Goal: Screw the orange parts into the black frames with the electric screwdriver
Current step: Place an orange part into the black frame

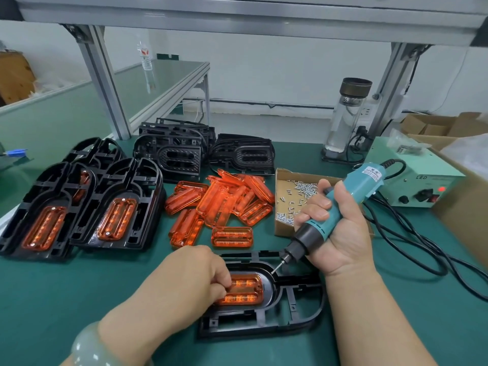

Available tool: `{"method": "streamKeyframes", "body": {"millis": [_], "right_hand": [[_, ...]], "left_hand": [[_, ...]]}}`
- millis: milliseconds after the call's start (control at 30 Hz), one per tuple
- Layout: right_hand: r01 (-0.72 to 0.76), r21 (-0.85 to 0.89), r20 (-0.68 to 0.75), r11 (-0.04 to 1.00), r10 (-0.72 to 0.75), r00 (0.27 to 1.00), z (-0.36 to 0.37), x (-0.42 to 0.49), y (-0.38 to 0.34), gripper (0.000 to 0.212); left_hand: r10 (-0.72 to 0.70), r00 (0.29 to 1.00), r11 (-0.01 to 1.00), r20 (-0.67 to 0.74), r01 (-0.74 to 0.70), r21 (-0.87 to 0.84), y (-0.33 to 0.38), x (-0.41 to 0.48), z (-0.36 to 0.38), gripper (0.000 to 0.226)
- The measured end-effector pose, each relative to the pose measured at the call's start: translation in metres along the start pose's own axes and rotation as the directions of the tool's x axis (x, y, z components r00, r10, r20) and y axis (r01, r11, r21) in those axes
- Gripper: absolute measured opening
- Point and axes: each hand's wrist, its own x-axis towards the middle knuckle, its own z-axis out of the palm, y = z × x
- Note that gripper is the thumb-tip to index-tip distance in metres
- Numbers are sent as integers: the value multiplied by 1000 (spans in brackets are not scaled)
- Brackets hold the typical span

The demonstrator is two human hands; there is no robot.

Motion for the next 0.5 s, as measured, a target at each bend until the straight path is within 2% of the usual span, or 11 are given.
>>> {"method": "streamKeyframes", "body": {"millis": [267, 433, 500], "right_hand": [[-4, -2, -1, 1000, 4, 1000, 1, -1, 1, 16], [-10, -9, -4, 1000, 10, 1000, 1, -1, 2, 15], [-10, -4, -2, 1000, 10, 1000, 0, -1, 1, 16]], "left_hand": [[-2, 1000, 1000, 15, 2, 8, 8, 12, 6, 22], [-18, 996, 990, 90, 31, -140, -3, 10, -5, 10], [-42, 998, 981, 53, 51, -187, -8, 9, -12, 10]]}}
